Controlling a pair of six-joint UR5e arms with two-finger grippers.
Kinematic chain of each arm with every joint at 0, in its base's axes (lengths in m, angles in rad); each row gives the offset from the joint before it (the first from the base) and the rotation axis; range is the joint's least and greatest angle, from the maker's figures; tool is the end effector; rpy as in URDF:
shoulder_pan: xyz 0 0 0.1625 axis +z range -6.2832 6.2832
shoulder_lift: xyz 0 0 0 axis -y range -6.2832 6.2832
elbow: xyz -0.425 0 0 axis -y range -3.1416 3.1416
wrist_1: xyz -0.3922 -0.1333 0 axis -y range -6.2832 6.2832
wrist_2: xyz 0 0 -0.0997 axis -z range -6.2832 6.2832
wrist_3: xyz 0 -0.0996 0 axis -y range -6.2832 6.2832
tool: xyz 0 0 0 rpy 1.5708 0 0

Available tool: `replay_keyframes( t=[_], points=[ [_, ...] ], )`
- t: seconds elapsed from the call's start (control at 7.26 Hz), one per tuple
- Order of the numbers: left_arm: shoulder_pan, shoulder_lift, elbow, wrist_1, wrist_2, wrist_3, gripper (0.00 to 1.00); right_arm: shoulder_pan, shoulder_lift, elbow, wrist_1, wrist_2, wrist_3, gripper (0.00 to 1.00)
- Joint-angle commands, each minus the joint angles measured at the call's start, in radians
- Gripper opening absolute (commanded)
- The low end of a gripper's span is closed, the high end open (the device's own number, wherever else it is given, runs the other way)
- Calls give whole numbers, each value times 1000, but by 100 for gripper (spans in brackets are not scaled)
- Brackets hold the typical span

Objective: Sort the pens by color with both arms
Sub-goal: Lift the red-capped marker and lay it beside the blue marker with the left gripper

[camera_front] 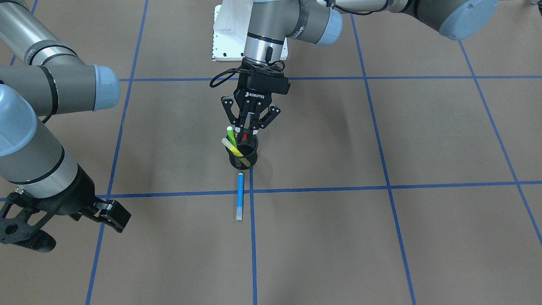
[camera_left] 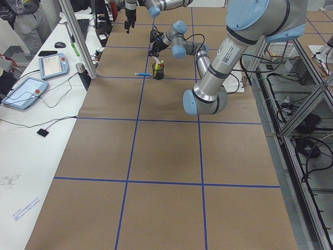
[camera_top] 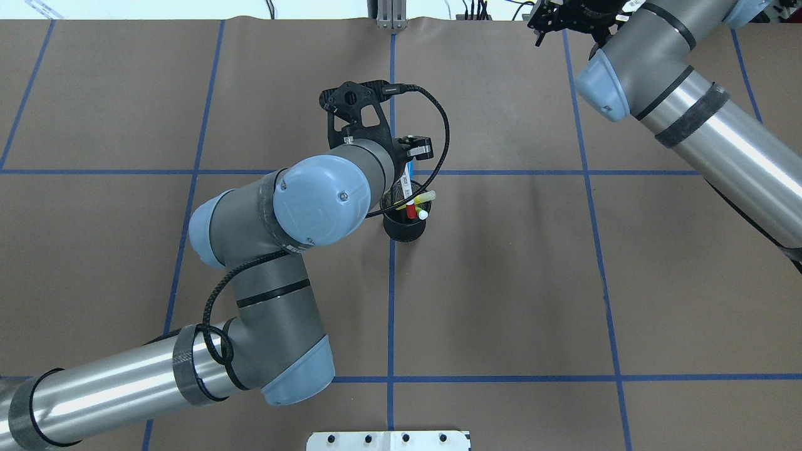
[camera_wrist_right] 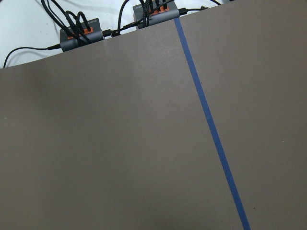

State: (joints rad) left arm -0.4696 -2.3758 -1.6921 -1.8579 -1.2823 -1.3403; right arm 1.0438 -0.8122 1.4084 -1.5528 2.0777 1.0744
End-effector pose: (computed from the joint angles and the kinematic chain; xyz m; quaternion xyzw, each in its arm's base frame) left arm 0.5210 -0.4457 0.0835 0.3044 0.4895 -0.1783 0.7974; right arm -0.3031 -0.6897 0.2644 0.0322 -0.3765 0.1764 0.9089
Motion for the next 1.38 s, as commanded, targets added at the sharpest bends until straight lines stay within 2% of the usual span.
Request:
replay_keyframes(
  t=[0.0,0.28,0.41,0.55,0.69,0.83,1.1,1.24],
  points=[
    [-64,-37,-14,39,-3,6,0,-16,-5,45,2,40,34,100],
    [-142,-80,59,31,-2,-6,0,-19,-68,151,8,151,248,100],
    [-173,-113,125,28,-2,-11,0,-42,-135,194,44,171,341,100],
    [-208,-138,185,31,-14,1,0,-74,-177,210,131,176,420,100],
    [-237,-158,259,40,-135,54,0,-108,-218,243,199,176,488,100],
    [-257,-160,287,67,-232,99,0,-145,-223,277,207,170,549,100],
    [-265,-163,295,219,-436,165,0,-173,-248,329,209,157,623,100],
    [-264,-172,320,256,-492,170,0,-197,-271,360,212,160,709,100]
  ],
)
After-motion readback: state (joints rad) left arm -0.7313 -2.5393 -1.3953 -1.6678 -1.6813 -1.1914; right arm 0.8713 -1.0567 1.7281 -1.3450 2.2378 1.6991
